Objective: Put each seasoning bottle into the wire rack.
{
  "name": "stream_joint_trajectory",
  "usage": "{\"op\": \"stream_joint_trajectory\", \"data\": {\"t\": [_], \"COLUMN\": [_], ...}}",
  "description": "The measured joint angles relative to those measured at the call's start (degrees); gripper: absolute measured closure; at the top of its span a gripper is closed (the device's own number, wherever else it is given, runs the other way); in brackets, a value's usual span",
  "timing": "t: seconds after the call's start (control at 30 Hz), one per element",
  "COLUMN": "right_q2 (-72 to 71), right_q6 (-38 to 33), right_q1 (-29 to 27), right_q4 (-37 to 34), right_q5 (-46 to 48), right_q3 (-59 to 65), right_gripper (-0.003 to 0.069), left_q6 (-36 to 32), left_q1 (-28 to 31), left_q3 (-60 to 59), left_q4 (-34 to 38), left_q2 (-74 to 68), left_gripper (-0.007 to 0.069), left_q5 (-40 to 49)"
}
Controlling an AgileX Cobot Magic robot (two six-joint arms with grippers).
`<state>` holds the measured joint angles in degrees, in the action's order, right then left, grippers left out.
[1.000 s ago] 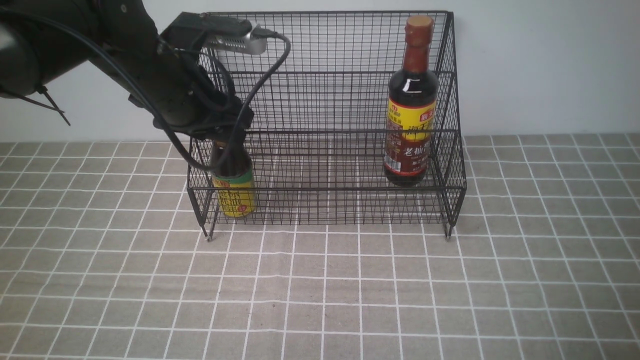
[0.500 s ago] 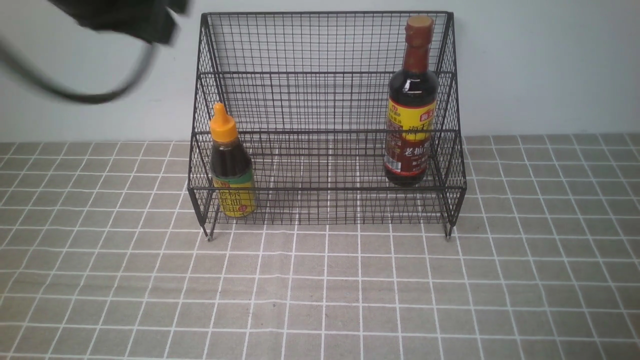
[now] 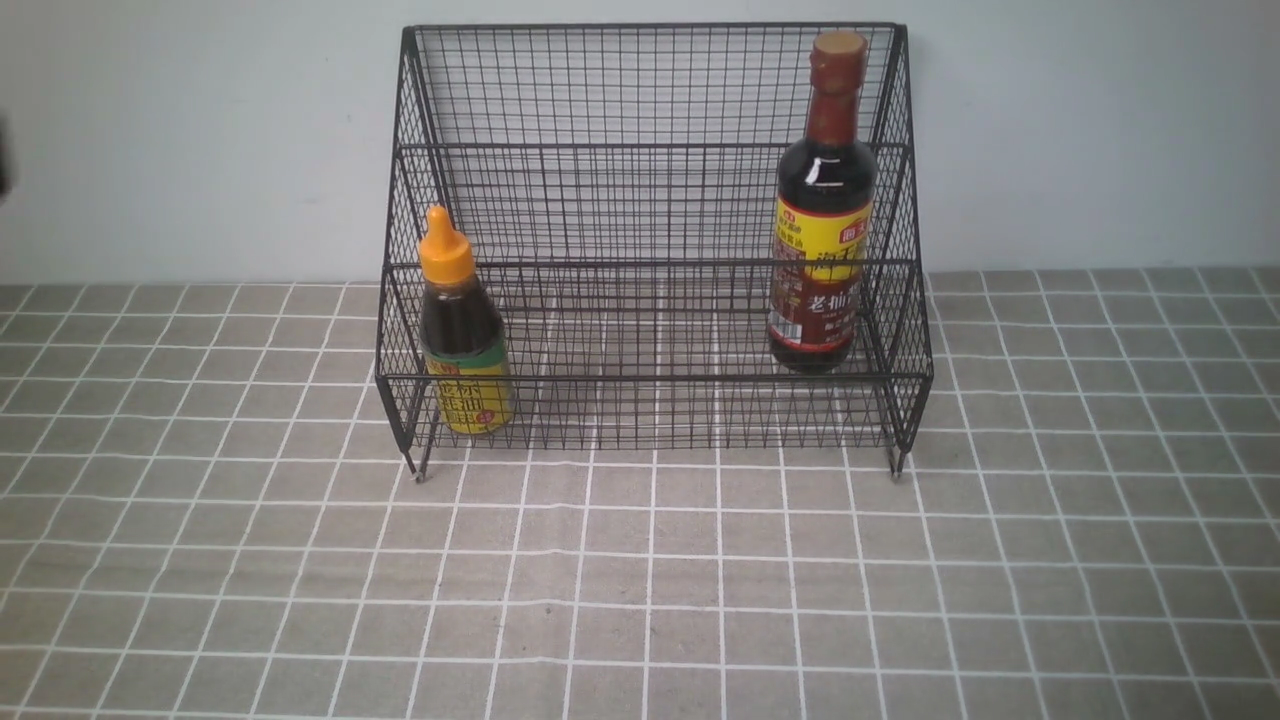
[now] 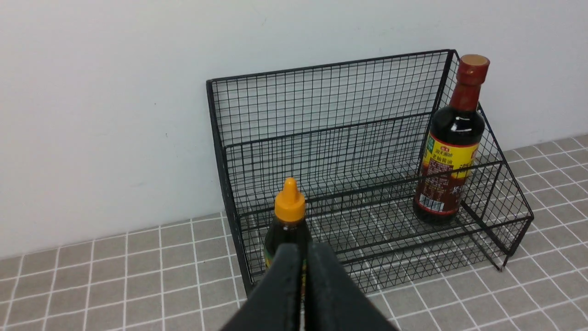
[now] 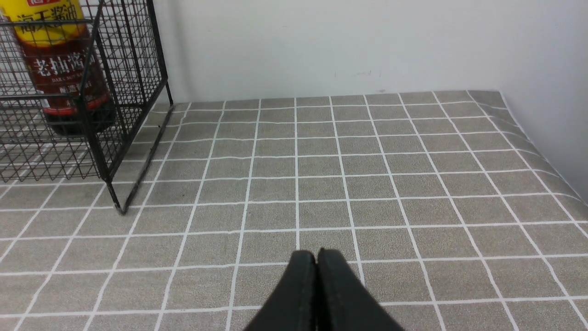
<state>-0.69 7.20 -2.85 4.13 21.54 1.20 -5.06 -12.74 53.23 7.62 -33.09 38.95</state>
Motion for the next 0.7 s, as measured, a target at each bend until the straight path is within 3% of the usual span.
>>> {"op": "stream_joint_trajectory", "data": {"t": [0.37, 0.7], "right_q2": [0.00, 0.00], "right_q6": [0.00, 0.00], "right_q1": [0.00, 0.00], "right_q4": [0.00, 0.00], "right_q5": [0.00, 0.00], "right_q3": [0.00, 0.00], "right_gripper": [0.0672, 0.0672], "left_q6": [-0.57, -1.63], "left_q1": [0.00, 0.00], "left_q3": [-17.08, -31.76], "left_q4": [-0.91, -3.59], "left_q2": [31.99, 34.25], "left_gripper": [0.0631, 0.0631], "left_q5": [-2.21, -15.66]}}
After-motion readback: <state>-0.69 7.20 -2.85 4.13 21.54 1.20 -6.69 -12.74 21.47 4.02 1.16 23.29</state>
